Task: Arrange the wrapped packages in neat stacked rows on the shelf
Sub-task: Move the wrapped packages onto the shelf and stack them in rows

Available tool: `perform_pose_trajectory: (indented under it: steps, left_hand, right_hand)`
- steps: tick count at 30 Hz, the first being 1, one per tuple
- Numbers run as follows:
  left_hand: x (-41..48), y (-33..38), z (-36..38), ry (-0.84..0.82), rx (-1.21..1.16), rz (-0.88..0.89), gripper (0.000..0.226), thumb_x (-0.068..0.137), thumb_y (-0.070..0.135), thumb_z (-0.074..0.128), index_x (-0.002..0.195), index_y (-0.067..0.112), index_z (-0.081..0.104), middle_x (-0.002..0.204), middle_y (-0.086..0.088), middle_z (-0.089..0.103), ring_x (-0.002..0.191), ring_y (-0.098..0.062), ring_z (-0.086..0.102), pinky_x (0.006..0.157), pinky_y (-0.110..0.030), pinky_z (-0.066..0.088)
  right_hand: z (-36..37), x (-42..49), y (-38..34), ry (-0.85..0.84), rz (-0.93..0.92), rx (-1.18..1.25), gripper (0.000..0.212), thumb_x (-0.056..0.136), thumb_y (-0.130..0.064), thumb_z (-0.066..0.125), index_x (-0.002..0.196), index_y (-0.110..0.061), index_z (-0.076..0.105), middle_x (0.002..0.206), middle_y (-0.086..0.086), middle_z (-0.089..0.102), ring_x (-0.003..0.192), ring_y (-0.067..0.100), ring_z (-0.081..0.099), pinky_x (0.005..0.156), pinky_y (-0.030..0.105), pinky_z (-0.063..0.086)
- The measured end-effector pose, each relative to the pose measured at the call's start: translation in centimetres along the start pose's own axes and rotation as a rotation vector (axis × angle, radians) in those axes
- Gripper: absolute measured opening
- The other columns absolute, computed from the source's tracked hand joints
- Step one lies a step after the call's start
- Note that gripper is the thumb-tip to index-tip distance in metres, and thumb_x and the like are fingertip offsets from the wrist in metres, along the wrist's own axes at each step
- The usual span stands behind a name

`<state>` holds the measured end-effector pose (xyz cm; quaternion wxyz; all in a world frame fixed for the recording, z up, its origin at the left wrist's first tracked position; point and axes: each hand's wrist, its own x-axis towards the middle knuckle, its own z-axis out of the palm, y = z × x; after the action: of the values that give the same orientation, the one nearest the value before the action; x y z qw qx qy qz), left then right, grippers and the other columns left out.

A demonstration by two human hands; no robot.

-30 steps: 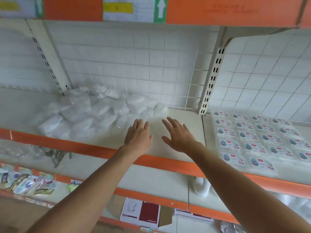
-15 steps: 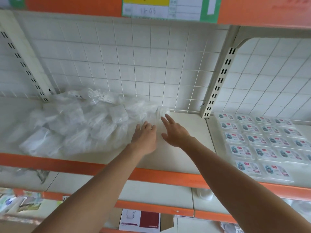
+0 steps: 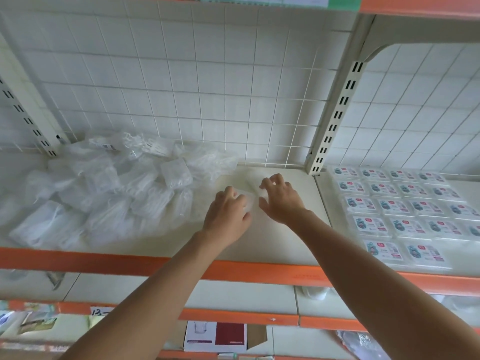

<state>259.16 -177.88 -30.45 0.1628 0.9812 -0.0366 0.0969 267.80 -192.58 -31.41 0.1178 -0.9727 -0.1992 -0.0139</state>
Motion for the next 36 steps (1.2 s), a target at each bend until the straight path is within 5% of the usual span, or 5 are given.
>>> perform_pose_trajectory:
  steps: [7,13,21,36]
  left_hand:
    - [-0.2,0.9,1.0,-0.029,-0.03,-0.054,0.033,0.083,0.02,0.065,0.11,0.01,0.048,0.116,-0.009,0.043,0.108,-0.029,0.045,0.088,-0.035,0.045]
    - [-0.2,1.1,0.7,-0.077,-0.125,-0.11,0.042,0.084,0.01,0.06,0.122,0.01,0.042,0.121,-0.014,0.044,0.109,-0.035,0.048,0.091,-0.04,0.044]
    - [0.7,4.2,-0.2,0.044,-0.243,-0.064,0.041,0.081,0.006,0.06,0.12,0.006,0.046,0.122,-0.017,0.046,0.113,-0.034,0.047,0.091,-0.037,0.043]
    - [2.4,25.7,6.0,0.042,-0.284,0.098,0.049,0.076,0.005,0.064,0.122,0.008,0.049,0.123,-0.014,0.048,0.116,-0.033,0.046,0.095,-0.036,0.04]
  right_hand:
    - [-0.9,-2.3,1.0,0.093,0.128,-0.087,0.032,0.095,-0.042,0.054,0.108,-0.013,0.051,0.115,0.009,0.046,0.091,0.029,0.058,0.075,0.037,0.043]
    - [-1.6,-3.0,0.5,0.02,0.169,-0.037,0.044,0.091,-0.031,0.057,0.131,-0.018,0.043,0.125,0.01,0.05,0.107,0.032,0.052,0.082,0.039,0.042]
    - [-4.5,-5.5,3.0,0.129,0.127,0.045,0.054,0.087,-0.027,0.057,0.14,-0.023,0.042,0.134,0.01,0.044,0.122,0.031,0.042,0.093,0.041,0.046]
    - [-10.9,-17.1,25.1,0.128,0.151,0.023,0.05,0.094,-0.019,0.053,0.142,-0.027,0.042,0.147,0.01,0.035,0.135,0.031,0.035,0.106,0.045,0.038]
